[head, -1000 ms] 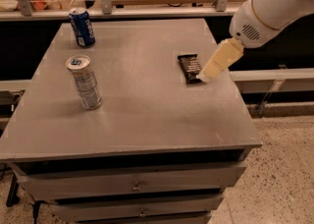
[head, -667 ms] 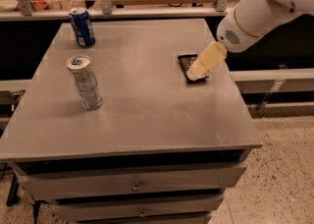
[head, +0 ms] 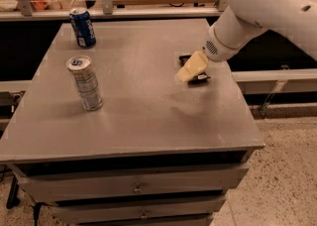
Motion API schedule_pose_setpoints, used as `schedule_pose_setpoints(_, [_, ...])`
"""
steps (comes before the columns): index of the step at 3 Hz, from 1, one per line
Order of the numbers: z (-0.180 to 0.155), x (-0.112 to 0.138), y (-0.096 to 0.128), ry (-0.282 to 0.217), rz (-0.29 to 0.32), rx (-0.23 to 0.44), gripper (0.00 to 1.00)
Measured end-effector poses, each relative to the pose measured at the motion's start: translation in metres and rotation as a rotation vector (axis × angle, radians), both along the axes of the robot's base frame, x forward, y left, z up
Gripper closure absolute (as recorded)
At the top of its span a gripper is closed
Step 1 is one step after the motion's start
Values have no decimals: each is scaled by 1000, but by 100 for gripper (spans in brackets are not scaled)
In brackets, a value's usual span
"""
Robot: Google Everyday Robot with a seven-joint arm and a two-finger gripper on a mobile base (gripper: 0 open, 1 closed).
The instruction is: Move rxbar chocolate near pepsi can
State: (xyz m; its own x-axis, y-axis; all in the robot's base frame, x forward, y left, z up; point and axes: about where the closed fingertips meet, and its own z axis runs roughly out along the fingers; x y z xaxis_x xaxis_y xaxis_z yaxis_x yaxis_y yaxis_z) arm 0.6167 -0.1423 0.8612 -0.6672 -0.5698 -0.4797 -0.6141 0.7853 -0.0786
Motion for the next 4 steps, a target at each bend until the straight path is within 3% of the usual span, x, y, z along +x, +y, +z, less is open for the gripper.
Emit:
schedule_pose_setpoints(1, [-16, 7, 15, 32, 3, 10, 0])
schedule_pose_setpoints(4, [-33, 17, 27, 72, 20, 24, 64])
